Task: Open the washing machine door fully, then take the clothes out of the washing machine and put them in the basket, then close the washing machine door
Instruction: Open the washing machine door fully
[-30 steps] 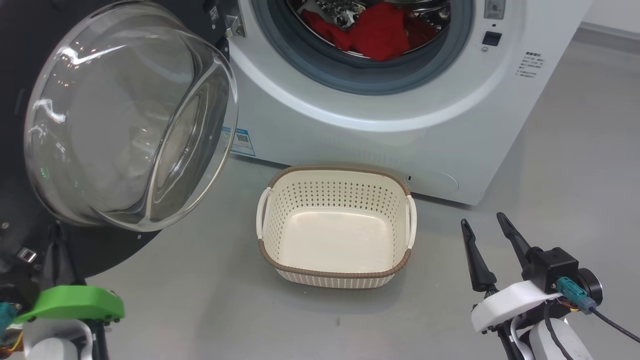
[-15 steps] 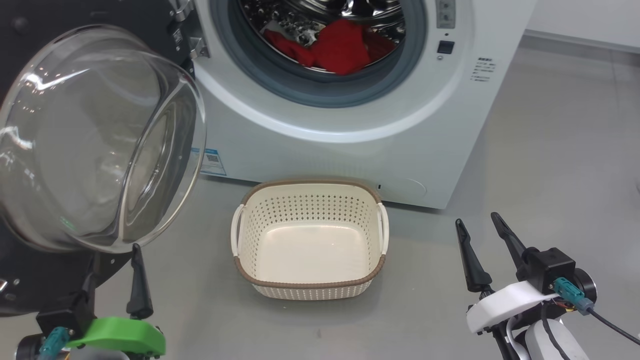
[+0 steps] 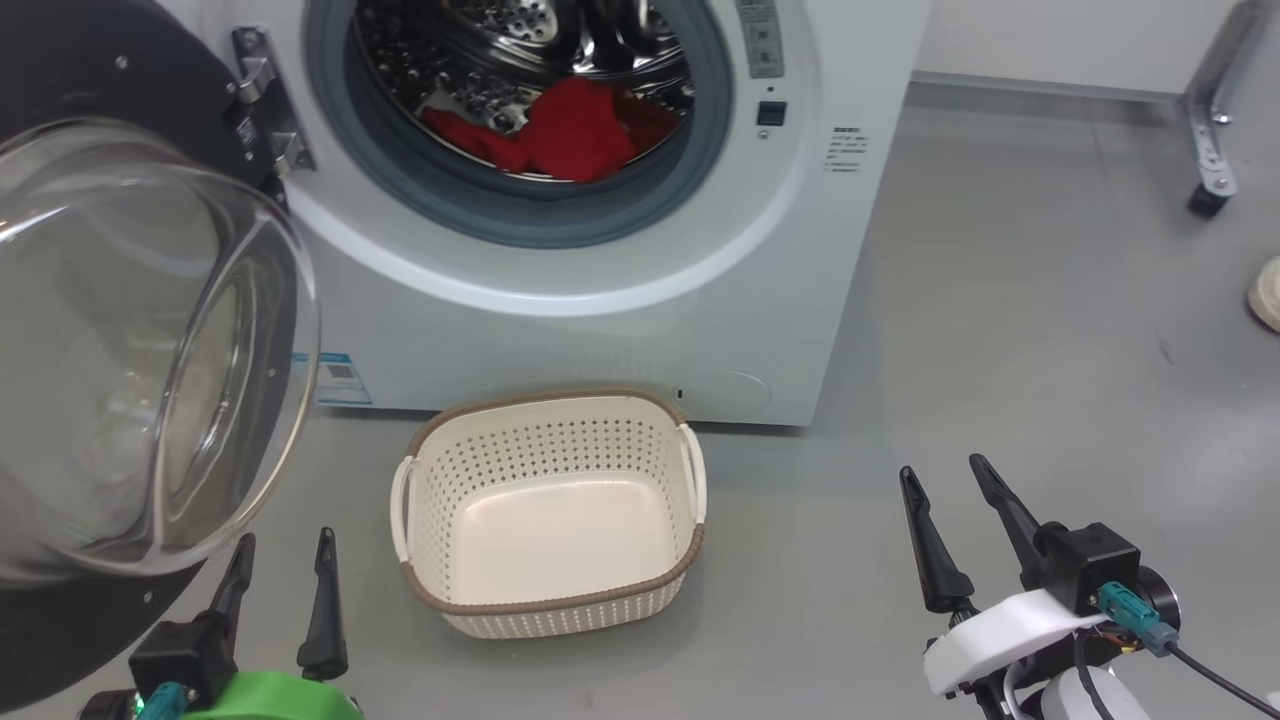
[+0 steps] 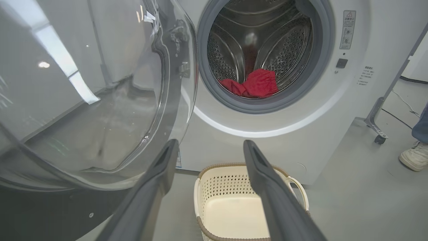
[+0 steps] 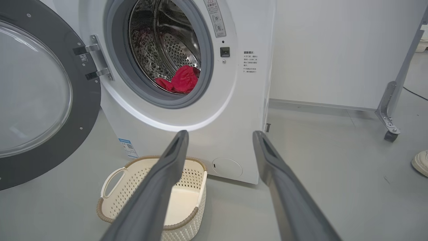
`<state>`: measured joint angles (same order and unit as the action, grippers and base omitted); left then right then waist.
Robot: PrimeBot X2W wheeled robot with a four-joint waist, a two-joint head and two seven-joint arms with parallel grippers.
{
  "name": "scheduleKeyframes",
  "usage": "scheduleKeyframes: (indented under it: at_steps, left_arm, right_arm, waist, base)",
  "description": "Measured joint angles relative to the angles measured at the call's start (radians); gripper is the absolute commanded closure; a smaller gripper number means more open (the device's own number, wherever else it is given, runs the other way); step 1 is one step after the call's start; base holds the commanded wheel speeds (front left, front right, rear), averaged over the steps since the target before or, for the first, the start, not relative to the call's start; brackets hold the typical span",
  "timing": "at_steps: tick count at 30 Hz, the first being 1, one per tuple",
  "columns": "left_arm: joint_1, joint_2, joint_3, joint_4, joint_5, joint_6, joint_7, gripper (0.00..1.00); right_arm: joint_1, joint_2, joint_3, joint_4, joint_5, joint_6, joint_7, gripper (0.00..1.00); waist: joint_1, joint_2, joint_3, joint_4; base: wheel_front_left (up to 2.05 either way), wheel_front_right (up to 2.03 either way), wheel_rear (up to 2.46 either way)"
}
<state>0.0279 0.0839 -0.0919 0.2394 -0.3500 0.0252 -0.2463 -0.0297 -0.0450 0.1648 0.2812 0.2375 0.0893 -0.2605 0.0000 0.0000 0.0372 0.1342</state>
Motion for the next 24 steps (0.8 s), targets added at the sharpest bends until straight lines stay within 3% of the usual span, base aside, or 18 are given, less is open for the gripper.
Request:
scheduleKeyframes:
  at_steps: [9, 24]
  left_arm:
    - [0.029, 0.0, -0.014, -0.011, 0.001, 0.0, 0.018, 0.0]
    - [0.043, -0.002, -0.04, -0.027, 0.018, 0.0, 0.038, 0.0]
  right_arm:
    - [0.024, 0.0, -0.001, -0.014, 0.002, -0.013, 0.0, 0.0]
    - [0.042, 0.001, -0.007, -0.039, 0.002, -0.03, 0.0, 0.0]
  waist:
    - [0.0, 0.0, -0.022, -0.065]
    - [0.0, 0.0, -0.023, -0.093]
  base:
    - [0.0, 0.0, 0.0]
    - [0.0, 0.0, 0.0]
